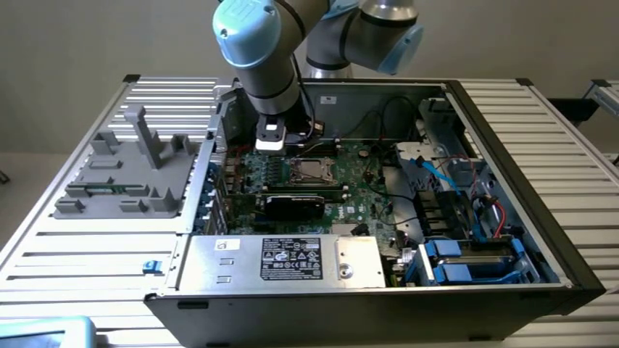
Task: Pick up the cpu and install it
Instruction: 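Install the first cpu locking lever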
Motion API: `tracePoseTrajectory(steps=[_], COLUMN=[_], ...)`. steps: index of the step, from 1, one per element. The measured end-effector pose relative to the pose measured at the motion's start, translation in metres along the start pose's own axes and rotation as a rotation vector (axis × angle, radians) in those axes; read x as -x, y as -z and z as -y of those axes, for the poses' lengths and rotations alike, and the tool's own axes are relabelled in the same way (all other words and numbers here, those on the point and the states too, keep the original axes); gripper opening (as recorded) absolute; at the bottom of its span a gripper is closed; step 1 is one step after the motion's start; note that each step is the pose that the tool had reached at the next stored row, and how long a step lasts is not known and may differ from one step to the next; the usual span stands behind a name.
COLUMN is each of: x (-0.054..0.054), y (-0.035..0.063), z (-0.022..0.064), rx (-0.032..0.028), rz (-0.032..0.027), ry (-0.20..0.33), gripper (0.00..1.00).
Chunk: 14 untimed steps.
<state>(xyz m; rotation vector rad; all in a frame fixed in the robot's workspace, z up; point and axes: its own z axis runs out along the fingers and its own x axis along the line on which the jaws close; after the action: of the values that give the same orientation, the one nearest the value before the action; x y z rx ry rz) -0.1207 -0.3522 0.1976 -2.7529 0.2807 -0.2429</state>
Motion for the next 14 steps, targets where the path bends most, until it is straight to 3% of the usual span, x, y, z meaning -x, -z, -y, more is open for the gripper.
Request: tracePoseTrajectory(steps=[14], x=[-0.0015], y=[-0.0022], z=[-0.0003], rx=[-0.0006], rz=[-0.0036], ry=[-0.008], gripper=[0.11])
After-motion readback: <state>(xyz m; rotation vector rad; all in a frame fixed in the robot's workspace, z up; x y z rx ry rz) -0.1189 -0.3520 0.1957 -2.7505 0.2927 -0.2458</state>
